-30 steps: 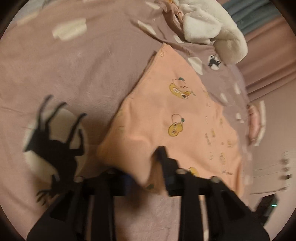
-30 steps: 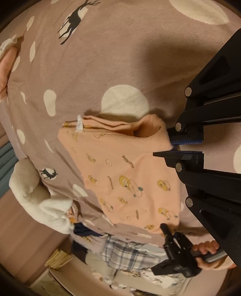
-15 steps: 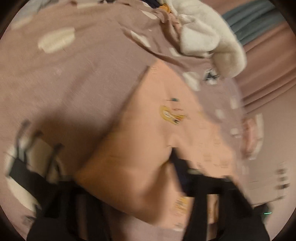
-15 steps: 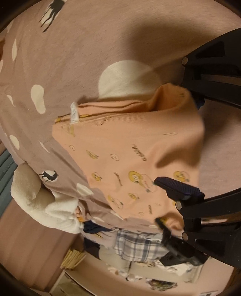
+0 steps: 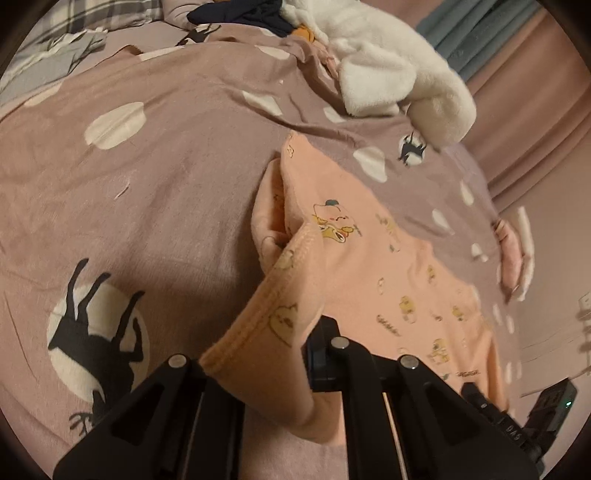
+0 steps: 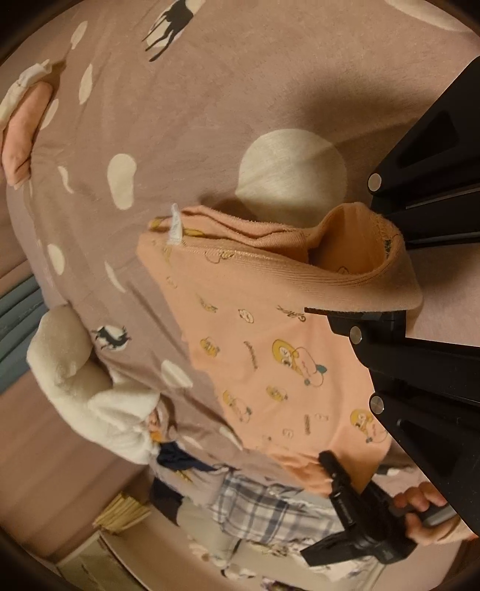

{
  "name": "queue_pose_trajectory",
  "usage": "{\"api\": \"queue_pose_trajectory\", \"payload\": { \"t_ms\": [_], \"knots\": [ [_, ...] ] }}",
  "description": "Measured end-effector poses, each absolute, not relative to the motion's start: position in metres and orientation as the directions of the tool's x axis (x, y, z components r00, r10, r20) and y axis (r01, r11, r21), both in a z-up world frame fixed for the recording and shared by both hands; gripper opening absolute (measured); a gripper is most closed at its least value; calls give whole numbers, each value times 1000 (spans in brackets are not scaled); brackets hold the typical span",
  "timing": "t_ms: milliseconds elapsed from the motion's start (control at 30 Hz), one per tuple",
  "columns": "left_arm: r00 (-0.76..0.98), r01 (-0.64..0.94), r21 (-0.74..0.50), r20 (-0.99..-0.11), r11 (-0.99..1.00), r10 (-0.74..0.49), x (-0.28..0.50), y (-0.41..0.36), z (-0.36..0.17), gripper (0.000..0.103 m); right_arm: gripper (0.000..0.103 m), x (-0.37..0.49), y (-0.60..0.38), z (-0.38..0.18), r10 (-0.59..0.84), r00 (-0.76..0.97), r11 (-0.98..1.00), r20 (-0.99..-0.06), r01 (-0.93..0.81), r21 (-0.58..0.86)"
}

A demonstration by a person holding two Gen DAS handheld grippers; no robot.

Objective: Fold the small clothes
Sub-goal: 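Lift the held side edge with both tools and fold it over the shirt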

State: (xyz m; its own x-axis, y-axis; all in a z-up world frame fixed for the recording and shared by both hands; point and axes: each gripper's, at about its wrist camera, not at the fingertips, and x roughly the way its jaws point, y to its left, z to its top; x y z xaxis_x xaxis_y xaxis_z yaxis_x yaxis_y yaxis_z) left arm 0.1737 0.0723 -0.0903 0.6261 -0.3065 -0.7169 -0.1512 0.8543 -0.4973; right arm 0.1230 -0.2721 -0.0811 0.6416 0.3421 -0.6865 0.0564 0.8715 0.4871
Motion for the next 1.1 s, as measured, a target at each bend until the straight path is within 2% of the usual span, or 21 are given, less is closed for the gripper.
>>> {"api": "queue_pose_trajectory", "payload": {
  "t_ms": [400, 1100],
  "knots": [
    [590, -134, -447, -753, 884, -291, 134, 69, -88, 8, 6, 102, -268, -81, 345, 624, 879, -701, 48, 474],
    [562, -106, -432, -769, 896, -304, 70, 73, -88, 9, 6, 57, -265, -73, 338, 604, 902, -722, 13, 432]
  ]
}}
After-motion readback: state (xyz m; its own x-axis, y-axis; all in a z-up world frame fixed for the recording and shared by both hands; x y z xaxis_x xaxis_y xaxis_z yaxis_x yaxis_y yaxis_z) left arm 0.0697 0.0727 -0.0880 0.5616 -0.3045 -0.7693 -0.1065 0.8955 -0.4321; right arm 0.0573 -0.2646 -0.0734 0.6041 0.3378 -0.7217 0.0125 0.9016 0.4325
